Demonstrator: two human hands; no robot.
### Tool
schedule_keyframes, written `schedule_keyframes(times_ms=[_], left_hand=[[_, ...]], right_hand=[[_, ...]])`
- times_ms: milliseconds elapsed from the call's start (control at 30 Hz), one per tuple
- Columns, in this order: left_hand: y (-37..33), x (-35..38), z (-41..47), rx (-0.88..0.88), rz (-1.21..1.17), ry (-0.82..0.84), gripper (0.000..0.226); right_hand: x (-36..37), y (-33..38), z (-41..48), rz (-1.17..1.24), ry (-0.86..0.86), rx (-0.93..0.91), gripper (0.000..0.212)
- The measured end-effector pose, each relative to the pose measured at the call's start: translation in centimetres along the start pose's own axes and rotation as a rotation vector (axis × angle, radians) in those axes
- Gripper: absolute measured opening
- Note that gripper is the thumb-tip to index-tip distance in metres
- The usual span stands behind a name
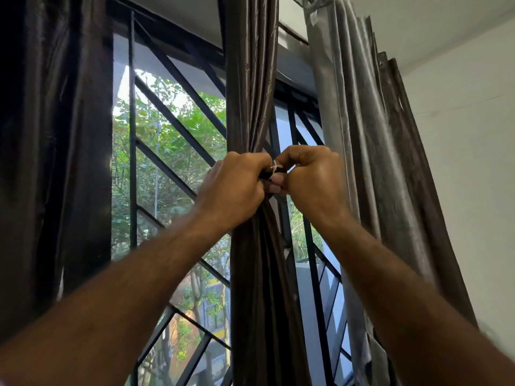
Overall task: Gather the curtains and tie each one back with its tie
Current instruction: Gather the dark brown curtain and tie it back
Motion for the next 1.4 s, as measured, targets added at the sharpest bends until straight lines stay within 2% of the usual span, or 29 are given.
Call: schedule_keyframes(times_ms=[67, 167, 233, 300, 433, 600, 733, 867, 967, 1033, 1067, 1133, 1233, 1400], left_hand=[[0.0, 0.2, -0.2, -0.016, 0.037, -0.030, 0.022], [1.1, 0.7, 0.0, -0.047, -0.080, 0.038, 0.018], [1.8, 1.1, 0.0, -0.094, -0.175, 0.121, 0.011], [2.0, 1.4, -0.2, -0.129, -0.209, 0.161, 0.028], [0.9, 1.6, -0.2, -0.112, -0.187, 0.201, 0.036], [0.7, 2.2, 0.2, -0.088, -0.163, 0.162, 0.016], [0.4, 2.1, 0.2, -0.096, -0.107, 0.074, 0.019], [-0.7, 2.4, 0.4, -0.064, 0.002, 0.017, 0.038], [0.4, 2.8, 0.7, -0.096, -0.006, 0.042, 0.036], [1.1, 3.4, 0.7, -0.122, -0.042, 0.122, 0.019], [1.1, 3.6, 0.6, -0.126, -0.038, 0.166, 0.017], [1.4, 4.0, 0.2, -0.149, -0.012, 0.234, 0.035], [0.8, 4.0, -0.3, -0.134, 0.057, 0.244, 0.052], [0.1, 3.8, -0.7, -0.081, 0.131, 0.203, 0.057]], right_hand=[[0.3, -0.6, -0.2, 0.065, 0.001, 0.037, 0.026], [0.5, -2.1, 0.2, 0.218, 0.133, 0.121, 0.009], [0.5, -3.1, 0.3, 0.333, 0.262, 0.166, 0.020], [0.0, -3.6, 0.2, 0.340, 0.308, 0.170, 0.033], [-0.3, -3.9, 0.3, 0.185, 0.298, 0.098, 0.027], [-0.4, -3.5, 0.7, 0.152, 0.272, 0.034, 0.021], [-0.3, -2.9, 0.7, 0.064, 0.187, -0.042, 0.015], [-0.4, -3.3, 0.7, 0.073, 0.023, -0.018, 0.021], [0.1, -4.1, 0.8, 0.107, -0.003, 0.029, 0.023], [0.0, -5.2, 1.2, 0.106, 0.030, 0.076, 0.020], [0.1, -5.8, 1.3, 0.134, 0.071, 0.104, 0.016], [0.0, -6.7, 1.2, 0.227, 0.167, 0.145, 0.011], [-0.1, -7.6, 0.6, 0.291, 0.218, 0.154, 0.018], [-0.3, -8.7, -0.2, 0.343, 0.214, 0.166, 0.025]])
Point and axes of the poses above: each hand's wrist, its own z-axis towards the middle knuckle, its own x-axis out of the palm, y = z × x, the point moved 9 cm from there along z, towards the middle knuckle, and after that the axes turned 2 degrees about x, right-handed, at the moved point
